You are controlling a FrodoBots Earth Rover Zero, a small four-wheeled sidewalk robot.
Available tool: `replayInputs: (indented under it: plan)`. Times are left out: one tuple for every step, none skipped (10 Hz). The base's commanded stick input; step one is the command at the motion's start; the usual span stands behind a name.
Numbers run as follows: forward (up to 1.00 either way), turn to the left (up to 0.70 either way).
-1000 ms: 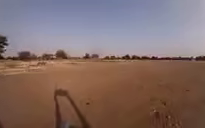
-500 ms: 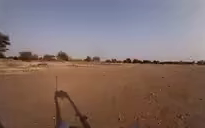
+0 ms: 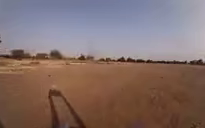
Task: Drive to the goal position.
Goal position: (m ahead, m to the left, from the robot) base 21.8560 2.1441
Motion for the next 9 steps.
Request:
replayInputs:
  plan:
    - [0.69, 0.00]
    - [0.69, 0.00]
    - [0.69, 0.00]
    - [0.69, 0.00]
    - [0.69, 0.00]
    - [0.69, 0.00]
    - [0.69, 0.00]
    - [0.70, 0.00]
    - [0.70, 0.00]
